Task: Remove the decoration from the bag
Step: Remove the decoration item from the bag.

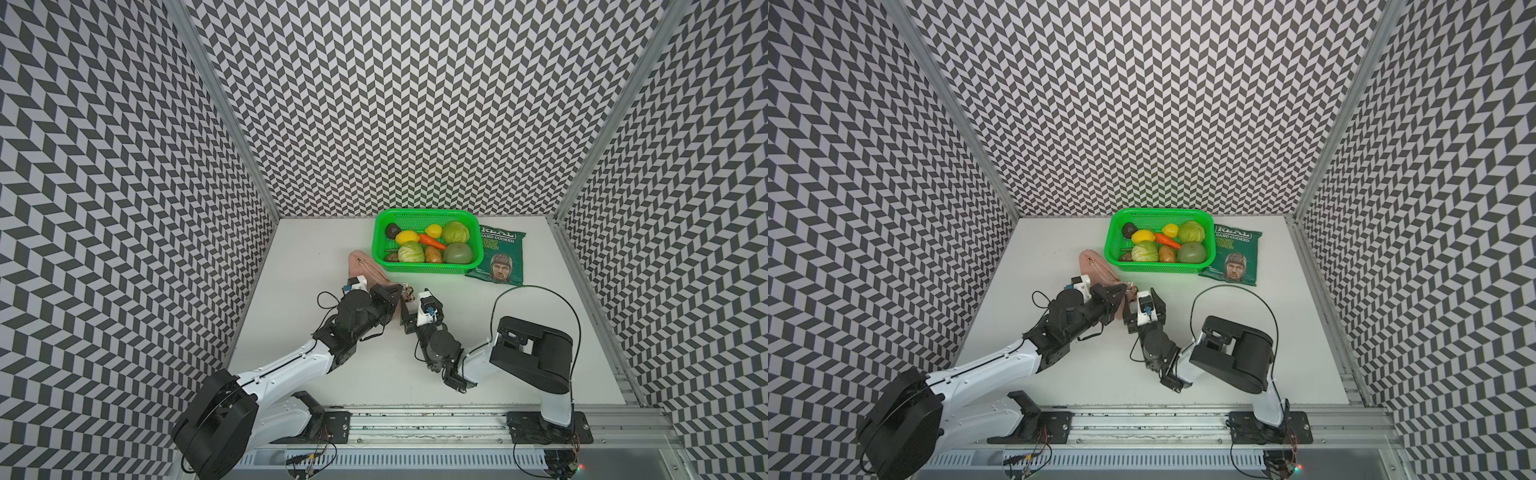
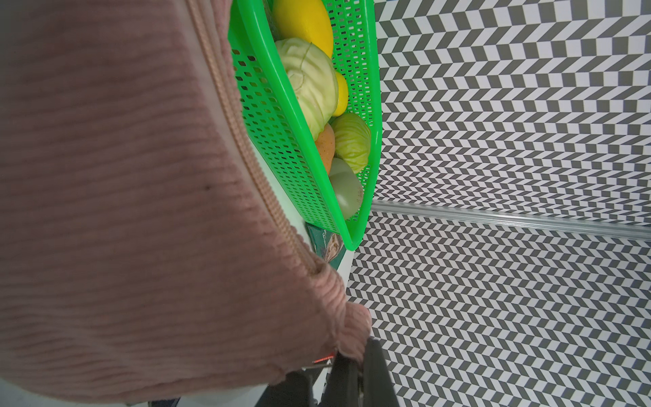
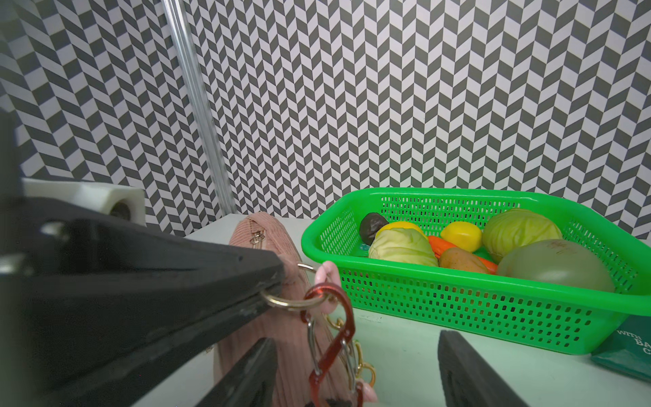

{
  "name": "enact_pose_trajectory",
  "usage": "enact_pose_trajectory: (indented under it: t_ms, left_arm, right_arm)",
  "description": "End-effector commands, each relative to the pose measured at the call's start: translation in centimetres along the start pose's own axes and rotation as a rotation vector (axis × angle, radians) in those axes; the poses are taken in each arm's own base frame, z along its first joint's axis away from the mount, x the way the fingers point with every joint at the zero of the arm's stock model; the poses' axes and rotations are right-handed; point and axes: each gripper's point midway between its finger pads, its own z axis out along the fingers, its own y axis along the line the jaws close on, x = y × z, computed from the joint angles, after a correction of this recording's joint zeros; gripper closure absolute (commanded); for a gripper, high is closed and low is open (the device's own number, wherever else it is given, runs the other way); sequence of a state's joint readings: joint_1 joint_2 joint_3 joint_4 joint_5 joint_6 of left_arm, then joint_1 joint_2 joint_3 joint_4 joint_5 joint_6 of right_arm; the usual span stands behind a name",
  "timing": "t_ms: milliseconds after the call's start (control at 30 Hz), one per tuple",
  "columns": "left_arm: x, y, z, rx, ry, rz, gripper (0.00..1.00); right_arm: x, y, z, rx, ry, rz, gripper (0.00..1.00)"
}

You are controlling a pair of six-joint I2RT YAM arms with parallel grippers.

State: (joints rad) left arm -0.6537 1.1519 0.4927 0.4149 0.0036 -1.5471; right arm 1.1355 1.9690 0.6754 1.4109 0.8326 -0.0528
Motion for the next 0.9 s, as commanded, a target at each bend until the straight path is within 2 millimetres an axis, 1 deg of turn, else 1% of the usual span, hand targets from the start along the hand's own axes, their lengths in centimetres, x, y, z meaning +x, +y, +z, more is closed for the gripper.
enact_pose_trajectory:
  t_ms: [0,300,767,867]
  left_arm:
    - [-0.49,-2.24,-0.14,0.054,-0.021,-0.005,1.00]
    - [-0.59,-2.26,-0.33,0.054,-0.027,-0.007,1.00]
    - [-0.66,-2.17,-0.36,0.054,-0.031,-0.007,1.00]
    - [-0.67,-2.17,-0.39,0.054,-0.031,-0.008,1.00]
  right_arm:
    - [0.04,0.45,0.57,-0.011,-0.008,-0.009,0.28]
    - [0.11,0.41,1.08,-0.046,0.003,-0.009,0.43]
    - [0.28,0.44,0.45,-0.097,0.003,0.012,0.54]
    - [0.24,0.67,0.58,-0.102,0.004,0.010,0.54]
